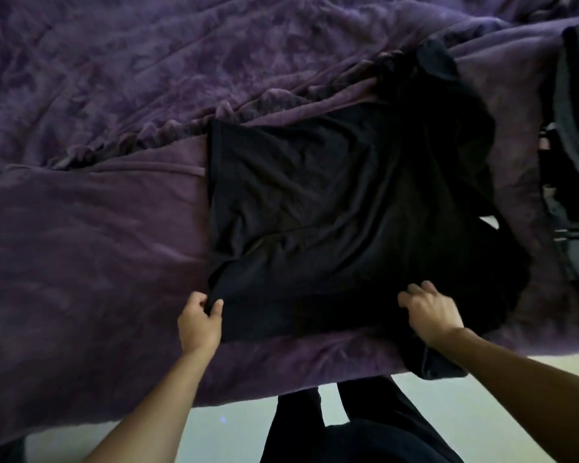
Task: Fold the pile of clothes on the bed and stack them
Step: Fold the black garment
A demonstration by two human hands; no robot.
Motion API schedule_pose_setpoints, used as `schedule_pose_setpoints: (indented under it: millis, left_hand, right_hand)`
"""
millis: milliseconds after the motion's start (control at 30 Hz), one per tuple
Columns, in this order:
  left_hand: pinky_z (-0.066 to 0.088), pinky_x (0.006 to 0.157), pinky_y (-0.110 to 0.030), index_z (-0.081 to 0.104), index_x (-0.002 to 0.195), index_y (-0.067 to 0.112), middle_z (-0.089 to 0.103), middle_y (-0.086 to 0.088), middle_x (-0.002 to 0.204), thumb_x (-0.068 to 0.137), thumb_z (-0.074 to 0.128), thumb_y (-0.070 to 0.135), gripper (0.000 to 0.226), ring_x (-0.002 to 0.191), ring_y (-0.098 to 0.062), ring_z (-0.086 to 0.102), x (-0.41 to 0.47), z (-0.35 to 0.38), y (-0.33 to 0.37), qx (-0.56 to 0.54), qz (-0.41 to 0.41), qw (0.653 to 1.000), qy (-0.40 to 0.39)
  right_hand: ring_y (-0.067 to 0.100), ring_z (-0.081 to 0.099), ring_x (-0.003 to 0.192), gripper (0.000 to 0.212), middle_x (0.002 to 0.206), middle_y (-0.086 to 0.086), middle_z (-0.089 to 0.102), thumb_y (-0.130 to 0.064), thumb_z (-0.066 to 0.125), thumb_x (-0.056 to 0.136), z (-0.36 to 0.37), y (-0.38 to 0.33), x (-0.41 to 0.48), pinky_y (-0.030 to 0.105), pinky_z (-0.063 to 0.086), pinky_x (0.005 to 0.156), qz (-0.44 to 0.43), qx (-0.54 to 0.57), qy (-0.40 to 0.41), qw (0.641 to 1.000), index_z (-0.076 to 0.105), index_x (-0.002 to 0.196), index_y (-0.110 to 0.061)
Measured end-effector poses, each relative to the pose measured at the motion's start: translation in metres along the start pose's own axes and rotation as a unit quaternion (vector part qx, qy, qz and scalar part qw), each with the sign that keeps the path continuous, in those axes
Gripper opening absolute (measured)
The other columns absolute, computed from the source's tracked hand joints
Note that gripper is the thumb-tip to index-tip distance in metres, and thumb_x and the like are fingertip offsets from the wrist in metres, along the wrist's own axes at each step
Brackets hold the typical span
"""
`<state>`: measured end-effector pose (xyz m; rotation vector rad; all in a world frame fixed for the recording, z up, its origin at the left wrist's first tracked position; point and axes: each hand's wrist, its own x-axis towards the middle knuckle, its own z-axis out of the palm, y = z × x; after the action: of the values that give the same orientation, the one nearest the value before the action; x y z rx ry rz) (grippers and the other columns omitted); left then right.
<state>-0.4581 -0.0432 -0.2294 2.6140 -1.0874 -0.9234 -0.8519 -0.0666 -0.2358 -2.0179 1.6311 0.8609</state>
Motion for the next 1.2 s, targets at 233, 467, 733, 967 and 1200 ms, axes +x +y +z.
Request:
schedule_pose_setpoints:
  millis: [233,467,733,967,1200]
  left_hand:
    - [0.051,0.081,-0.034,0.057,0.096,0.014,0.063,-0.005,0.101,0.083,0.069,0.027,0.022,0.098,-0.027,0.062,-0.038,-0.01,-0.06,0.18,-0.067,0.954,-0.232]
    - [0.046,0.077,-0.031,0.052,0.091,0.023,0.063,-0.002,0.101,0.074,0.072,0.036,0.029,0.097,-0.025,0.061,-0.002,-0.032,-0.048,0.187,-0.057,0.951,-0.238]
    - [0.047,0.085,-0.036,0.065,0.105,0.012,0.068,-0.014,0.105,0.082,0.071,0.032,0.031,0.102,-0.032,0.063,0.15,-0.005,0.087,0.014,0.077,0.997,-0.013]
    - [0.052,0.091,-0.041,0.065,0.11,0.02,0.067,-0.015,0.113,0.072,0.072,0.044,0.045,0.103,-0.032,0.065,0.258,0.035,0.132,-0.033,0.047,0.992,0.11]
    - [0.056,0.079,-0.049,0.053,0.099,0.025,0.065,-0.014,0.105,0.071,0.051,0.044,0.034,0.086,-0.035,0.069,0.293,0.056,0.132,-0.125,0.008,0.972,0.199]
  right_hand:
    - [0.018,0.048,0.119,0.031,0.118,-0.007,0.062,-0.017,0.041,0.093,0.022,-0.01,-0.035,0.03,0.045,0.084,0.05,-0.054,-0.107,0.992,0.061,0.114,-0.028]
    - [0.022,0.064,0.105,0.028,0.112,-0.001,0.067,-0.031,0.05,0.082,-0.018,-0.036,-0.002,0.029,0.049,0.078,0.026,0.006,-0.116,0.993,0.064,0.106,-0.026]
    - [0.039,0.059,0.104,0.049,0.132,0.012,0.047,-0.024,0.063,0.082,-0.111,-0.007,0.143,0.043,0.05,0.082,0.04,0.17,0.166,0.971,0.052,0.13,-0.022]
    - [0.043,0.036,0.132,0.081,0.16,0.012,0.006,-0.036,0.066,0.084,-0.139,0.06,0.251,0.053,0.042,0.096,0.055,0.068,0.194,0.977,0.018,0.15,-0.035]
    - [0.041,0.024,0.139,0.075,0.157,0.017,0.016,-0.047,0.055,0.091,-0.157,0.144,0.299,0.051,0.029,0.111,0.102,0.107,0.18,0.973,0.016,0.152,-0.028]
